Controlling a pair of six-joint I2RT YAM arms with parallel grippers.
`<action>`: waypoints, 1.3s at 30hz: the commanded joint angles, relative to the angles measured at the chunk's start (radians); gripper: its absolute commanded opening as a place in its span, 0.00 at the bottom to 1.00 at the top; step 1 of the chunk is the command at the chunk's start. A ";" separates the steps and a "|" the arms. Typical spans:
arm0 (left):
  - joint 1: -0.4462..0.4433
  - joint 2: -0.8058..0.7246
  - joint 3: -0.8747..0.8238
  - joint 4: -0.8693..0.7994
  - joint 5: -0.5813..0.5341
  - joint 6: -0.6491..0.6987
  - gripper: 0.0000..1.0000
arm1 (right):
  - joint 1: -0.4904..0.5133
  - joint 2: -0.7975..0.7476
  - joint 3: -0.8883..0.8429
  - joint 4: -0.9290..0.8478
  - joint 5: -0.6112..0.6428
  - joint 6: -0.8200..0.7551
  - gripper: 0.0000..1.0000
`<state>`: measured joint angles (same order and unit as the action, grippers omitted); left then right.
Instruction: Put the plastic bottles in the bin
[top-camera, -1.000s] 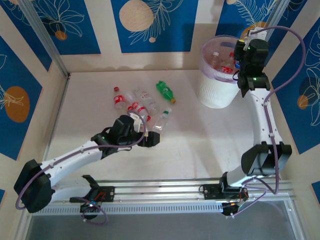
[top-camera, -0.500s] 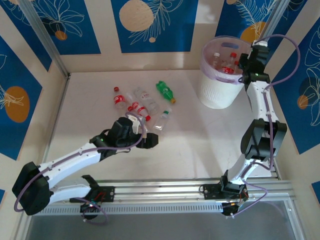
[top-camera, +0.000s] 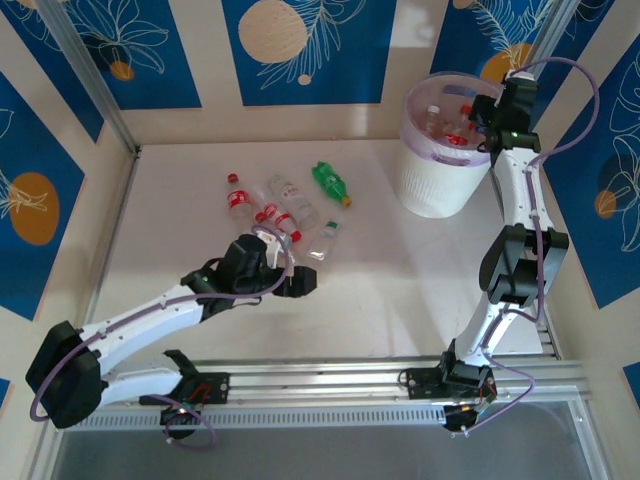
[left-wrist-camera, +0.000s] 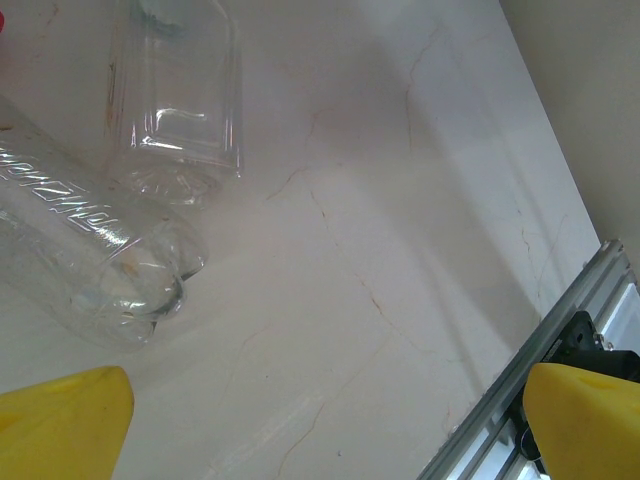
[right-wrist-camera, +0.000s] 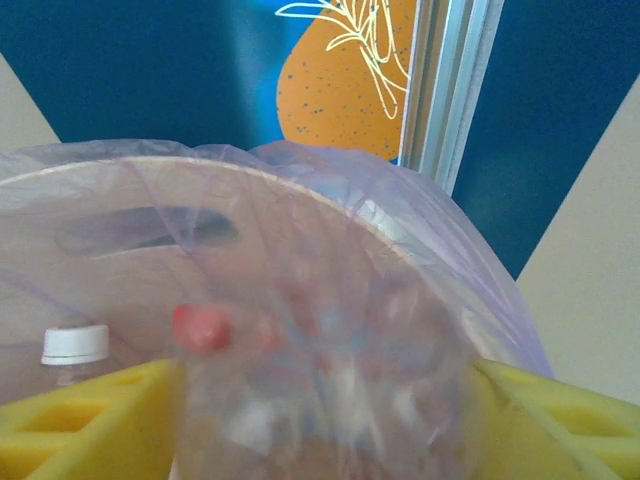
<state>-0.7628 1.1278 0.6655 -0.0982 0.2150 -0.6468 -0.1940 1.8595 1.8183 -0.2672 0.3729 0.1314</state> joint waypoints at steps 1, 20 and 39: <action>0.009 0.004 0.011 -0.012 -0.014 0.000 1.00 | 0.001 0.031 0.006 -0.121 -0.032 0.034 0.77; 0.008 0.033 0.087 -0.156 -0.094 0.087 1.00 | 0.034 -0.164 0.001 -0.154 -0.027 -0.012 0.99; 0.010 0.385 0.484 -0.372 -0.188 0.341 1.00 | 0.156 -0.739 -0.391 -0.359 -0.230 0.198 0.99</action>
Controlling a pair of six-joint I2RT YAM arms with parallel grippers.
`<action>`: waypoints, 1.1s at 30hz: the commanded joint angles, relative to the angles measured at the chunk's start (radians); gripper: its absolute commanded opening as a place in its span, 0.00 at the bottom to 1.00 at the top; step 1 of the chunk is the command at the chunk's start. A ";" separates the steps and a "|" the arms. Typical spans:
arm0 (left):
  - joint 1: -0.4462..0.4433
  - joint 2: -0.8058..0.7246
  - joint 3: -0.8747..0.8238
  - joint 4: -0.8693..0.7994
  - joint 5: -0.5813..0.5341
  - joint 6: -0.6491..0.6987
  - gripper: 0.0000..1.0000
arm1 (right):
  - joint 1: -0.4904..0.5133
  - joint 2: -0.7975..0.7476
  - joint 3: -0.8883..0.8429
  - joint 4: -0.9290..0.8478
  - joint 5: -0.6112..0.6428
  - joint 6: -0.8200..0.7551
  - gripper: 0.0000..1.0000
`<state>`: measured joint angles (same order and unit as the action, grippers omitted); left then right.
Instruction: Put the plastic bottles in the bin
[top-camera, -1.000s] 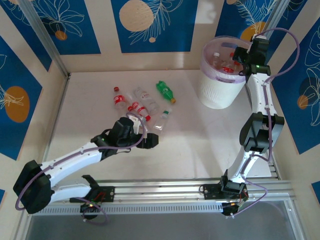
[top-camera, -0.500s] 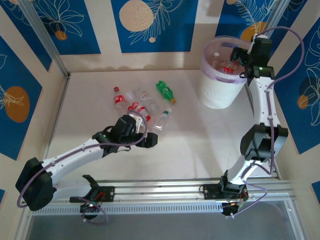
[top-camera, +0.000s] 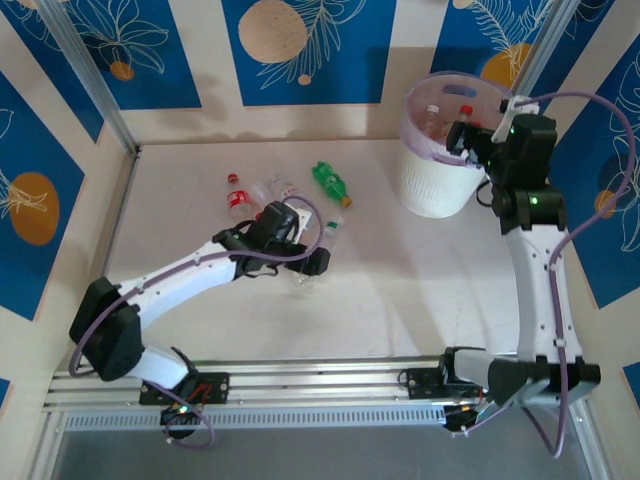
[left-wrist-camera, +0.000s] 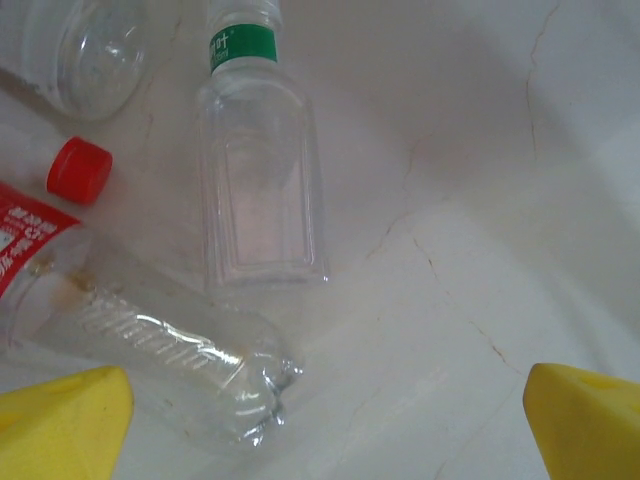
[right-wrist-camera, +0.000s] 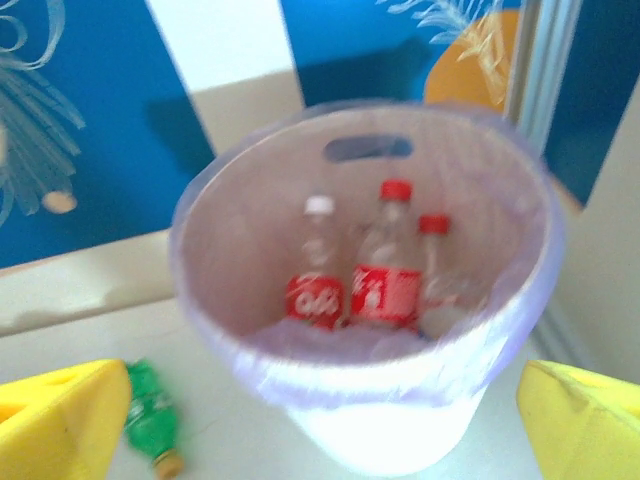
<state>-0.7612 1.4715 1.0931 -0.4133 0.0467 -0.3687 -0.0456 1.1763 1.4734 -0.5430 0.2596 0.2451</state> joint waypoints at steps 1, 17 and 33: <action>0.009 0.068 0.082 -0.062 -0.020 0.075 1.00 | 0.010 -0.079 -0.072 -0.103 -0.147 0.102 0.99; -0.034 0.408 0.335 -0.185 -0.180 0.158 1.00 | 0.005 -0.288 -0.367 -0.275 -0.420 0.230 0.99; -0.047 0.560 0.385 -0.160 -0.176 0.121 0.84 | -0.060 -0.340 -0.426 -0.266 -0.431 0.227 0.99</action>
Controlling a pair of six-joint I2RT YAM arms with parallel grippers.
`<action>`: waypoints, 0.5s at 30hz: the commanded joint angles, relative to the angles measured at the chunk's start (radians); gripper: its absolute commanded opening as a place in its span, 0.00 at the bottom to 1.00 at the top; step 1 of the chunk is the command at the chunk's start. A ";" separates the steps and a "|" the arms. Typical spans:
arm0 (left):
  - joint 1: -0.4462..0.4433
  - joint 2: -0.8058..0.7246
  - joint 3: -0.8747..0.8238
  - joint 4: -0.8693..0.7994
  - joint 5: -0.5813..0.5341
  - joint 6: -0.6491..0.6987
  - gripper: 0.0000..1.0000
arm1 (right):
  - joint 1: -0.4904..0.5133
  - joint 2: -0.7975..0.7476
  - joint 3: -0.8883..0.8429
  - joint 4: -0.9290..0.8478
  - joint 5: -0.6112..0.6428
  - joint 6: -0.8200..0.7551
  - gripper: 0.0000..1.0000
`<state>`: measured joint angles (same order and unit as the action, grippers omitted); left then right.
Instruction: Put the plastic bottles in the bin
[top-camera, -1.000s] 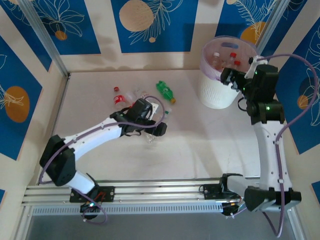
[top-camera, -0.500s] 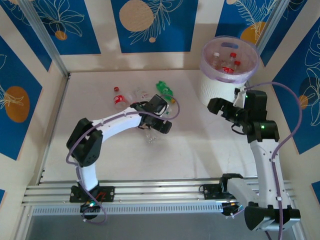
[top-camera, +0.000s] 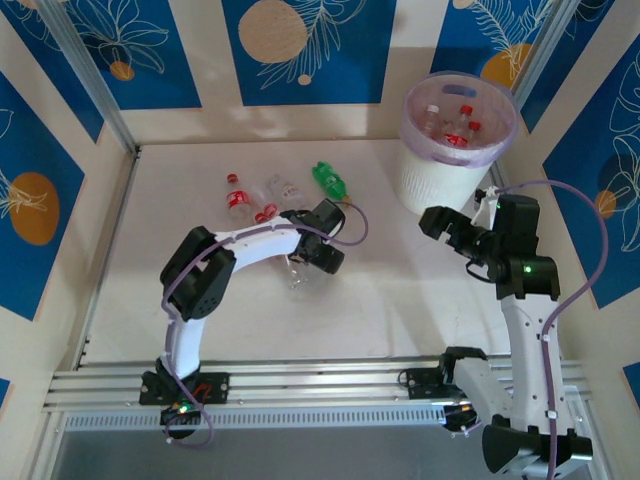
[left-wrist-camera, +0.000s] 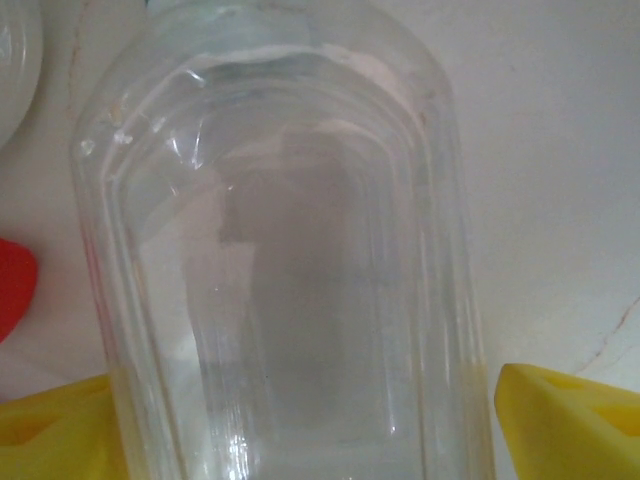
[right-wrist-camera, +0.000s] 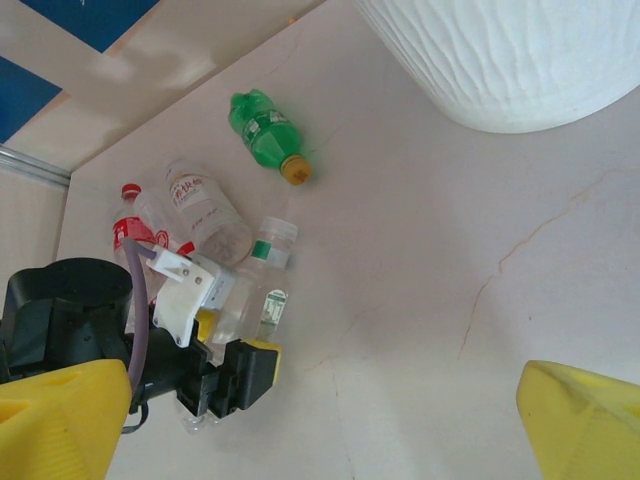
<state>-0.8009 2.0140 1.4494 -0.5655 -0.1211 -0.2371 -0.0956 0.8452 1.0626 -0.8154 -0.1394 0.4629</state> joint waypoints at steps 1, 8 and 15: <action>-0.008 0.020 0.030 -0.007 -0.007 -0.011 0.80 | -0.013 -0.013 -0.016 0.005 -0.032 0.009 0.99; -0.008 0.019 0.033 -0.001 0.008 -0.016 0.60 | -0.044 -0.033 -0.042 0.003 -0.049 0.006 1.00; -0.008 -0.083 -0.009 0.046 0.057 -0.034 0.60 | -0.056 -0.047 -0.060 0.012 -0.099 0.005 1.00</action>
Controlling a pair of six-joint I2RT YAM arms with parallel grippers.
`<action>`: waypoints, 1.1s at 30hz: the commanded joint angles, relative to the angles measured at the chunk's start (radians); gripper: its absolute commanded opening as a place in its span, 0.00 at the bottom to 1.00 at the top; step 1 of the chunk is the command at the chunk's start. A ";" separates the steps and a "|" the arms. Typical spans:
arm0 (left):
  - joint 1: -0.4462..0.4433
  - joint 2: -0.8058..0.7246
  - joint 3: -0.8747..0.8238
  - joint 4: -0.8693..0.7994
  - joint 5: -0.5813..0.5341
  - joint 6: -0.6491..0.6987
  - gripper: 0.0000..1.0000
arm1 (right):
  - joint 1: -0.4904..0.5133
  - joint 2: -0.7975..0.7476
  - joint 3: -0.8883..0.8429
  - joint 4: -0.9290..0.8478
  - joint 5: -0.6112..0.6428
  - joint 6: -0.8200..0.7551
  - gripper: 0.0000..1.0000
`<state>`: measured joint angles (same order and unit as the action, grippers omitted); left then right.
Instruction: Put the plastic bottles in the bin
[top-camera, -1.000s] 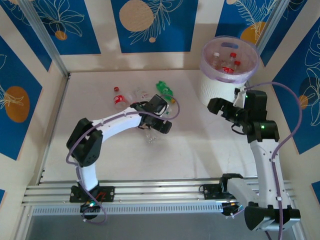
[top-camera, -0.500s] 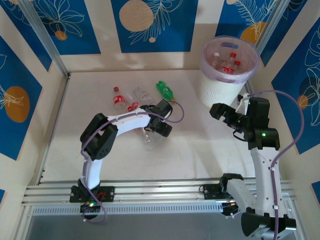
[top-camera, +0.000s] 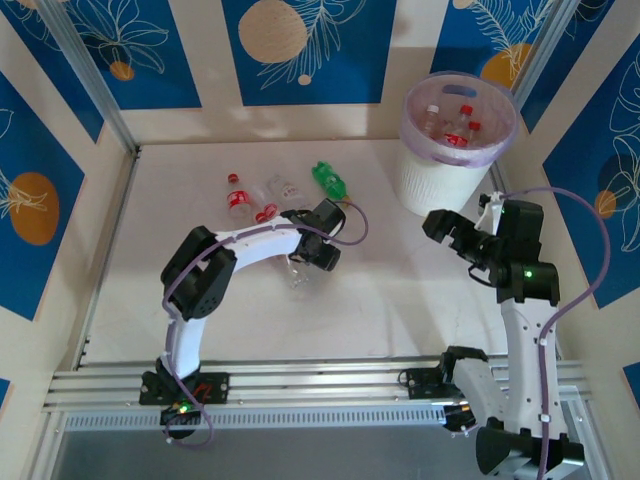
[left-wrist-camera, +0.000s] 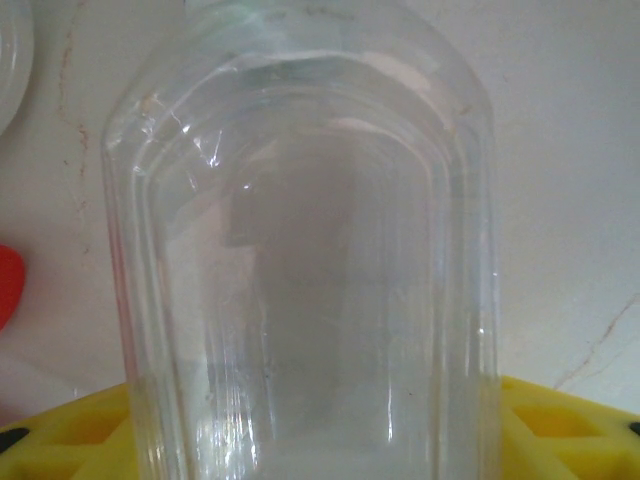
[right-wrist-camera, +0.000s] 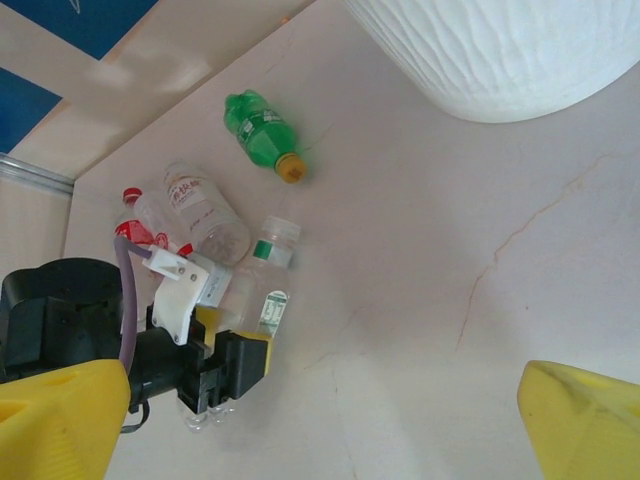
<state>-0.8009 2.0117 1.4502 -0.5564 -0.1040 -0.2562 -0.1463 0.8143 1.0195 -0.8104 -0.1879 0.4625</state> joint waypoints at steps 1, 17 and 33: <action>-0.008 -0.115 -0.033 0.063 0.053 -0.018 0.60 | -0.004 -0.014 -0.027 0.017 -0.067 0.013 1.00; -0.008 -0.589 -0.510 0.509 0.297 -0.078 0.59 | 0.415 0.323 -0.001 0.459 -0.167 0.230 0.92; -0.008 -0.671 -0.618 0.646 0.369 -0.096 0.59 | 0.594 0.631 0.125 0.547 -0.170 0.216 0.64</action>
<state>-0.8028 1.3495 0.8356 0.0319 0.2356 -0.3431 0.4400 1.4300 1.1141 -0.2722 -0.3401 0.6872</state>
